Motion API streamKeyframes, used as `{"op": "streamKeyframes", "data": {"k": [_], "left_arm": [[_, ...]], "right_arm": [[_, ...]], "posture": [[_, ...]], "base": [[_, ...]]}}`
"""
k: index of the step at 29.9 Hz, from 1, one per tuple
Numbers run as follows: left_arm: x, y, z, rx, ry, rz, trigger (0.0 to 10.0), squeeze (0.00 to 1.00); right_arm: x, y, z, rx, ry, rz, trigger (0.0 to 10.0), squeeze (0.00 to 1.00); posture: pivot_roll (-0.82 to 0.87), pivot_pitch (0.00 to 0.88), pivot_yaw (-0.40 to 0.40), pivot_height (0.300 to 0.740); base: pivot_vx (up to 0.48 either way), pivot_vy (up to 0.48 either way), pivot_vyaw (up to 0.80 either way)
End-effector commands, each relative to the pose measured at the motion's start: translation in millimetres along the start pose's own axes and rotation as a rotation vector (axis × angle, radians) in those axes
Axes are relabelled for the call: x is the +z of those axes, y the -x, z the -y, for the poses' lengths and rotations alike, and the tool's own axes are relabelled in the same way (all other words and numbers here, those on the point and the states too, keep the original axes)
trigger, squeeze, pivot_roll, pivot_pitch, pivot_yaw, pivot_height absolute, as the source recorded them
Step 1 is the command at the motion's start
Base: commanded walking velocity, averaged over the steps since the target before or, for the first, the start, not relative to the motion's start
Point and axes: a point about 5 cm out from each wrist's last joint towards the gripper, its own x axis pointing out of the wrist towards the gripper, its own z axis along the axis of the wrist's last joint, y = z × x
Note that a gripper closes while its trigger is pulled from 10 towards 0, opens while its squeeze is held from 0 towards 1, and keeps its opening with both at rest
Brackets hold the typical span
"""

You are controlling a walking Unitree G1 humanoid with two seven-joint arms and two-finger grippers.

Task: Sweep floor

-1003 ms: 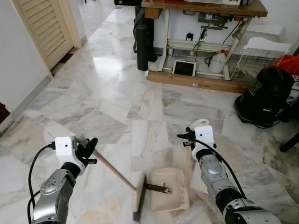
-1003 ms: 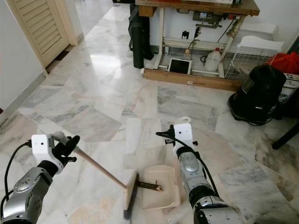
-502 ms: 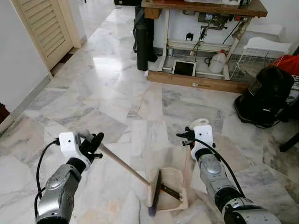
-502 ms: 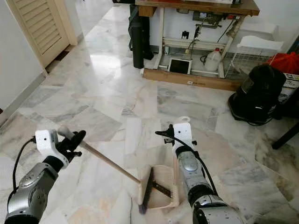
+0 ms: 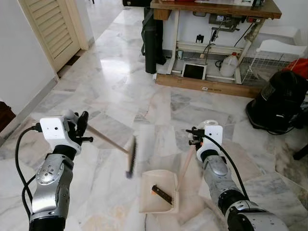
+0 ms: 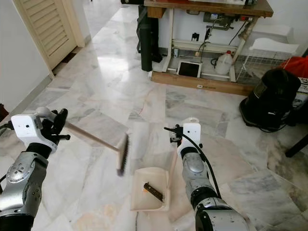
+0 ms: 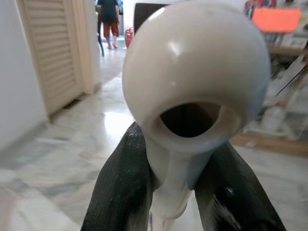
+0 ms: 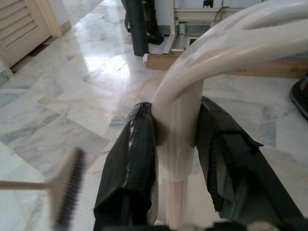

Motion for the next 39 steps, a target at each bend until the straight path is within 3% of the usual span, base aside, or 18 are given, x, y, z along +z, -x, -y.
{"op": "streamKeyframes", "data": {"k": [1, 2, 5, 10, 17, 27, 39], "left_arm": [[2.2, 0.8, -4.9, 0.009, -0.068, 0.013, 10.0, 0.0], [-7.3, 3.8, -0.2, -0.021, -0.131, -0.025, 10.0, 0.0], [-16.8, 6.9, 5.2, -0.033, -0.156, -0.053, 10.0, 0.0], [-39.8, 12.1, 21.5, -0.03, -0.107, -0.101, 10.0, 0.0], [-47.9, 12.1, 39.1, -0.066, -0.106, -0.102, 10.0, 0.0], [-50.0, 11.3, 41.1, -0.063, -0.118, -0.086, 10.0, 0.0], [-50.9, 10.1, 42.0, -0.058, -0.13, -0.072, 10.0, 0.0]], "right_arm": [[10.3, -4.4, -0.4, -0.004, -0.036, 0.038, 10.0, 0.0], [11.9, -4.7, -0.8, 0.003, -0.046, 0.048, 10.0, 0.0], [14.3, -5.3, -1.2, 0.013, -0.053, 0.062, 10.0, 0.0], [23.2, -6.9, 1.5, 0.031, -0.065, 0.113, 10.0, 0.0], [27.6, -7.1, 4.2, 0.039, -0.062, 0.142, 10.0, 0.0], [19.9, -1.9, 3.7, 0.067, -0.052, 0.139, 10.0, 0.0], [20.3, -1.8, 4.9, 0.071, -0.053, 0.142, 10.0, 0.0]], "posture": [[0.0, 0.005, 0.018, 0.74], [0.0, 0.0, 0.015, 0.74], [-0.01, 0.0, 0.013, 0.74], [-0.02, 0.0, 0.001, 0.74], [-0.03, 0.0, -0.009, 0.74], [-0.03, 0.0, -0.011, 0.74], [-0.03, 0.0, -0.008, 0.74]], "base": [[0.0, 0.0, 0.0], [0.0, 0.0, 0.0], [0.0, 0.0, 0.0], [0.0, 0.0, 0.0], [0.0, 0.0, 0.0], [0.0, 0.0, 0.0], [0.0, 0.0, 0.79]]}}
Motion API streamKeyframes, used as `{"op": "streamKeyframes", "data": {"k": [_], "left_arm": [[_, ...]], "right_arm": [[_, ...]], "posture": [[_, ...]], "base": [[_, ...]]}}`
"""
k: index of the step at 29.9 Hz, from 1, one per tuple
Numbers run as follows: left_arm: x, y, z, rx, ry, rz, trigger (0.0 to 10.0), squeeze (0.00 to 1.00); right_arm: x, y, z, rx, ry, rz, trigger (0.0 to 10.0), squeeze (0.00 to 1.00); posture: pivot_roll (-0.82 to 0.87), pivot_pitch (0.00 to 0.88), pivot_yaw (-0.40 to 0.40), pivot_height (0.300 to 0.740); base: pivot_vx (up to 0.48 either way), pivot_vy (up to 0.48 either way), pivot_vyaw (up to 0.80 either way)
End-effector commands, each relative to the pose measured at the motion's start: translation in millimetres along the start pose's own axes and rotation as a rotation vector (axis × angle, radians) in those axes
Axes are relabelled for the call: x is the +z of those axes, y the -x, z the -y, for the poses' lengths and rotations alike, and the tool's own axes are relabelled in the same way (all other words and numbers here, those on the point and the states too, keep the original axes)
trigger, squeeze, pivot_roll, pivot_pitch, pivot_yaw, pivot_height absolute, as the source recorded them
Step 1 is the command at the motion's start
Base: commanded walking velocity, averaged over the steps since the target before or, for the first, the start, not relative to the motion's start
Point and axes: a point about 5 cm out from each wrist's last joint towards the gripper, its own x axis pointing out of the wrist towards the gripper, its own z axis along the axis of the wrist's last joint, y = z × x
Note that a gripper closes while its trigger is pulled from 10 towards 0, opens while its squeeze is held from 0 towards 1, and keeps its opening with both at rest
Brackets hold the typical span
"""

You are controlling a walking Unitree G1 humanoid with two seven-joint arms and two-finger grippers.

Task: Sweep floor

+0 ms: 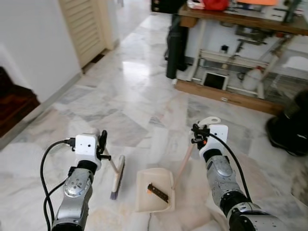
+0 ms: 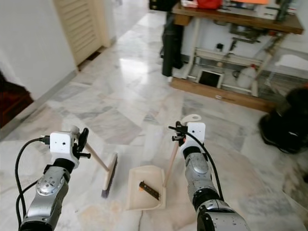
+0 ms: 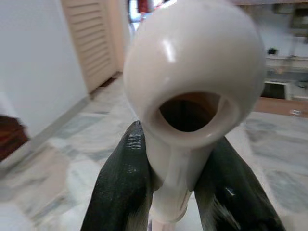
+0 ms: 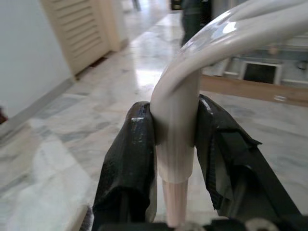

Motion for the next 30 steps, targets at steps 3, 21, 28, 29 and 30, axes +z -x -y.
{"op": "streamKeyframes", "data": {"k": [3, 21, 28, 29, 30], "left_arm": [[8.6, -4.5, -0.2, 0.001, -0.024, 0.052, 10.0, 0.0], [11.5, -7.3, 0.3, 0.026, -0.04, 0.058, 10.0, 0.0], [10.8, -5.8, 2.1, 0.029, -0.038, 0.055, 10.0, 0.0], [10.8, -5.8, 2.1, 0.029, -0.038, 0.055, 10.0, 0.0], [10.8, -5.8, 2.1, 0.029, -0.038, 0.055, 10.0, 0.0]], "right_arm": [[14.6, -5.7, -1.0, 0.007, -0.003, 0.067, 10.0, 0.0], [17.9, -9.0, -6.5, 0.025, -0.008, 0.069, 10.0, 0.0], [17.7, -9.2, -7.4, 0.029, -0.013, 0.066, 10.0, 0.0], [17.7, -9.2, -7.4, 0.029, -0.013, 0.066, 10.0, 0.0], [17.6, -9.2, -7.4, 0.03, -0.013, 0.066, 10.0, 0.0]], "posture": [[-0.03, 0.0, -0.009, 0.74], [-0.02, 0.0, -0.007, 0.74], [-0.02, 0.0, -0.007, 0.74], [-0.02, 0.0, -0.007, 0.74], [-0.02, 0.0, -0.007, 0.74]], "base": [[0.0, 0.0, 0.8], [0.0, 0.0, 0.8], [0.0, 0.0, 0.8], [0.0, 0.0, 0.8], [0.0, 0.0, 0.8]]}}
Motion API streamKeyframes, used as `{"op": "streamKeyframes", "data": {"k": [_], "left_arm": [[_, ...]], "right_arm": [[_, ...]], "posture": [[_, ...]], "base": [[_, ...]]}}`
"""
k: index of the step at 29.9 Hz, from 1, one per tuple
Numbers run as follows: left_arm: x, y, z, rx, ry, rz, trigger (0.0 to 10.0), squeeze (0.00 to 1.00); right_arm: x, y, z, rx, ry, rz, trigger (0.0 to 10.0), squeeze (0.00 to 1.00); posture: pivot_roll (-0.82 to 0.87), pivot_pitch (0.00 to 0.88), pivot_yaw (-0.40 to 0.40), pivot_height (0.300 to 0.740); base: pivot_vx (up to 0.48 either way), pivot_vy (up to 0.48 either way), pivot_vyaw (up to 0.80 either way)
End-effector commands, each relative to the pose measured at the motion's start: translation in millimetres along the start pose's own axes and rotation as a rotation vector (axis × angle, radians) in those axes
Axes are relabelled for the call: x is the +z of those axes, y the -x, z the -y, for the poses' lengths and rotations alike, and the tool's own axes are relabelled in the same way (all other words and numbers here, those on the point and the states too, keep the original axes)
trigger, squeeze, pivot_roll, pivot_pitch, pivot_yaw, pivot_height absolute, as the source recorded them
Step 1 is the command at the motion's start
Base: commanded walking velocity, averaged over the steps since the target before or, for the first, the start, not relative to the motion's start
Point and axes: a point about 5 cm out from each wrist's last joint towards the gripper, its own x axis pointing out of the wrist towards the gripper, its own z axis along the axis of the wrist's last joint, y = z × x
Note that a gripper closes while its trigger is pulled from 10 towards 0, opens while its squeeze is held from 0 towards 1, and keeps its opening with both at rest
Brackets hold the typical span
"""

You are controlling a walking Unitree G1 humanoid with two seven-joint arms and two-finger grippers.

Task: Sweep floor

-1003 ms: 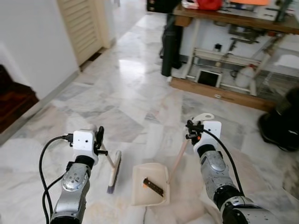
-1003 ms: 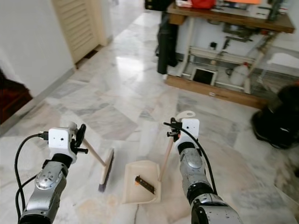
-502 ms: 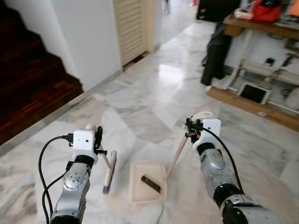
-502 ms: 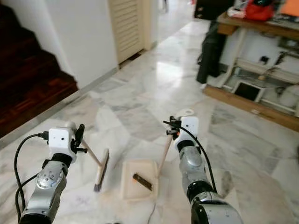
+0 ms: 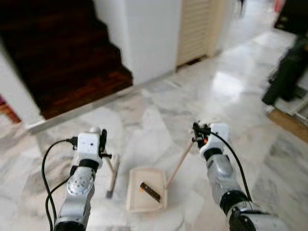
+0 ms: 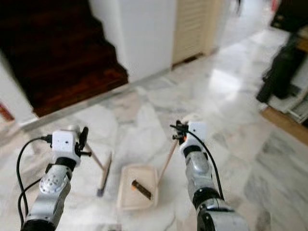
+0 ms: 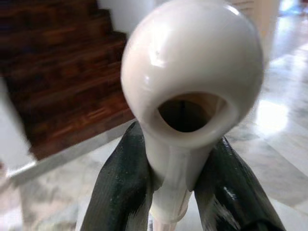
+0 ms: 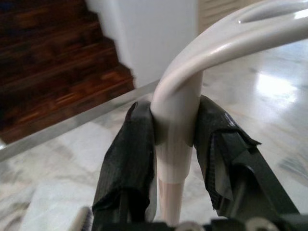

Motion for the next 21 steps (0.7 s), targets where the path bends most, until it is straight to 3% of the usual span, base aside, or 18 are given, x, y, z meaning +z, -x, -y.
{"op": "streamKeyframes", "data": {"k": [1, 5, 21], "left_arm": [[10.3, -2.8, -4.7, 0.009, -0.024, 0.052, 10.0, 0.0], [10.4, -2.9, -4.9, 0.01, -0.024, 0.053, 10.0, 0.0], [11.4, -2.3, -2.7, 0.017, 0.014, 0.059, 10.0, 0.0]], "right_arm": [[12.8, -6.6, -7.1, 0.027, 0.005, 0.052, 10.0, 0.0], [12.8, -6.6, -7.1, 0.028, 0.003, 0.052, 10.0, 0.0], [13.3, -6.9, -6.7, 0.025, -0.017, 0.054, 10.0, 0.0]], "posture": [[-0.02, 0.0, -0.007, 0.74], [-0.02, 0.0, -0.007, 0.74], [-0.02, 0.008, -0.006, 0.74]], "base": [[0.0, 0.0, 0.8], [0.0, 0.0, 0.8], [0.0, 0.0, 0.0]]}}
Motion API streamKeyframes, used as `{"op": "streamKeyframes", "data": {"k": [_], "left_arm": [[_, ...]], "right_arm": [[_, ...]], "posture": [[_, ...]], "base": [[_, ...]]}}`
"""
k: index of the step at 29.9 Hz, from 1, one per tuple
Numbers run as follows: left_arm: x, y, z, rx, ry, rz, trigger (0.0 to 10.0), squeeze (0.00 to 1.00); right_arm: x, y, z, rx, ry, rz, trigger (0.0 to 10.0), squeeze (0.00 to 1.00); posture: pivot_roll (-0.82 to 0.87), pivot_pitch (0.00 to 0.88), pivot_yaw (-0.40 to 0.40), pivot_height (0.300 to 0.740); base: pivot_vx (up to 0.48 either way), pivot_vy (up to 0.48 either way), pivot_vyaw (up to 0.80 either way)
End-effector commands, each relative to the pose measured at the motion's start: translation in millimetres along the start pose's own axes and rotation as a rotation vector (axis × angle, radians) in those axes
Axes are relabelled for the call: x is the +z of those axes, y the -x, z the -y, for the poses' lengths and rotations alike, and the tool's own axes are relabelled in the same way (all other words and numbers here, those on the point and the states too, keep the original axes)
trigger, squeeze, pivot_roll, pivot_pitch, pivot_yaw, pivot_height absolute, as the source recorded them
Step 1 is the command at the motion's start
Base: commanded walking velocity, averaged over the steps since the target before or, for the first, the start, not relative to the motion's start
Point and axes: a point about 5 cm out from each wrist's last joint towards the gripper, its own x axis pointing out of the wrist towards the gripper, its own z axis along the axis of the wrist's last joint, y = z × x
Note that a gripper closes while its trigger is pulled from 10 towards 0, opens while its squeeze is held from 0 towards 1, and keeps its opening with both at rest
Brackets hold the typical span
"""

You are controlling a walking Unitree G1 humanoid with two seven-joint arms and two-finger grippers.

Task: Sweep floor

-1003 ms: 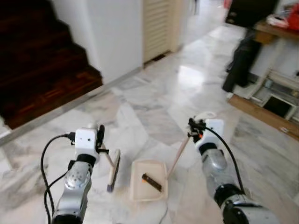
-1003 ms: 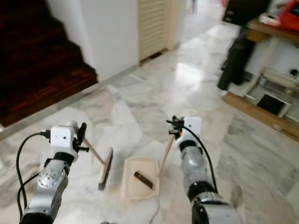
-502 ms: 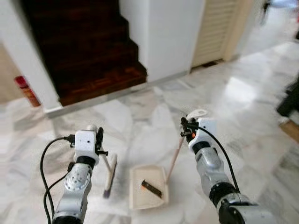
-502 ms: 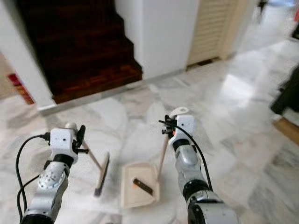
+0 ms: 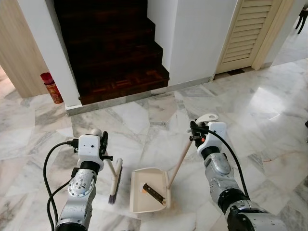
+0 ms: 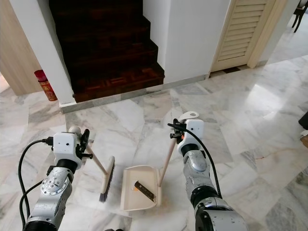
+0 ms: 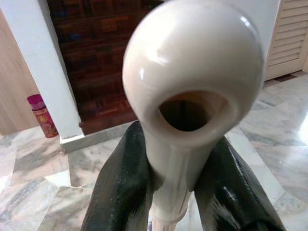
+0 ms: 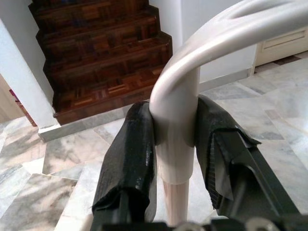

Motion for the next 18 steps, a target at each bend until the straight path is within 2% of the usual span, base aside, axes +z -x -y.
{"op": "streamKeyframes", "data": {"k": [1, 5, 18], "left_arm": [[15.0, -4.5, -2.3, 0.007, 0.004, 0.074, 10.0, 0.0], [14.9, -4.3, -2.6, 0.01, 0.007, 0.072, 10.0, 0.0], [14.7, -3.9, -1.9, 0.016, 0.019, 0.07, 10.0, 0.0]], "right_arm": [[11.6, -5.2, -2.0, 0.005, -0.006, 0.048, 10.0, 0.0], [10.8, -4.9, -1.9, 0.006, -0.009, 0.045, 10.0, 0.0], [10.4, -4.9, -2.2, 0.015, -0.014, 0.041, 10.0, 0.0]], "posture": [[-0.02, 0.008, -0.006, 0.74], [-0.02, 0.007, -0.008, 0.74], [-0.02, 0.002, -0.013, 0.74]], "base": [[0.0, 0.0, 0.0], [0.0, 0.0, 0.0], [0.0, 0.269, 0.0]]}}
